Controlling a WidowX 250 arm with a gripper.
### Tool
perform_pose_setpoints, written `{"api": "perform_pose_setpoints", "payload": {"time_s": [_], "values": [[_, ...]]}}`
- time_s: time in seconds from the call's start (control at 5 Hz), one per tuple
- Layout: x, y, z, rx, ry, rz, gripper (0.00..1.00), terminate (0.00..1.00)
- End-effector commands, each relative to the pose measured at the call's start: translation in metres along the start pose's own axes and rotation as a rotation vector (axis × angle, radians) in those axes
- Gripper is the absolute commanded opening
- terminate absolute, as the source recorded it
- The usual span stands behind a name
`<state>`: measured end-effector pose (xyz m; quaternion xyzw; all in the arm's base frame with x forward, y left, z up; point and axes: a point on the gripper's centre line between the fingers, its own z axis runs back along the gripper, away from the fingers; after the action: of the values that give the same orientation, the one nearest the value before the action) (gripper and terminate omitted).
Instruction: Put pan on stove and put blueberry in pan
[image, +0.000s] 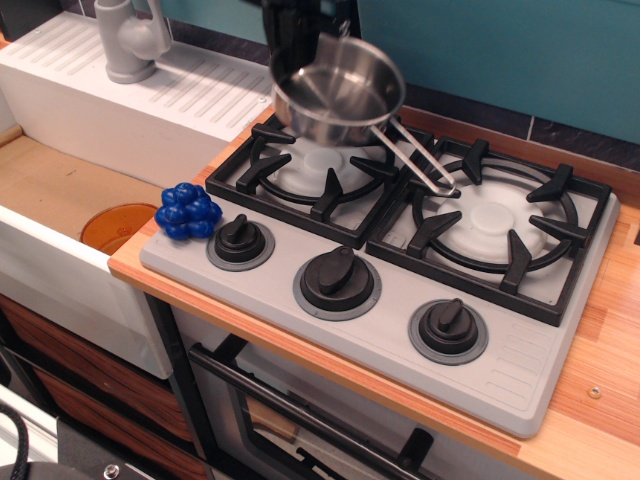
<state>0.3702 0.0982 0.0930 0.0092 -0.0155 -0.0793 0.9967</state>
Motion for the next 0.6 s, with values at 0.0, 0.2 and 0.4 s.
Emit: {"api": "perform_pose_setpoints", "payload": {"time_s": [0.0, 0.2, 0.4], "values": [[-0.0038, 0.0122, 0.0051, 0.048, -0.082, 0.041, 0.0, 0.0], [-0.0085, 0.0132, -0.0025, 0.046, -0.094, 0.015, 1.0, 0.0], [-0.0117, 0.0096, -0.0022, 0.033, -0.089, 0.001, 1.0, 0.0]]}}
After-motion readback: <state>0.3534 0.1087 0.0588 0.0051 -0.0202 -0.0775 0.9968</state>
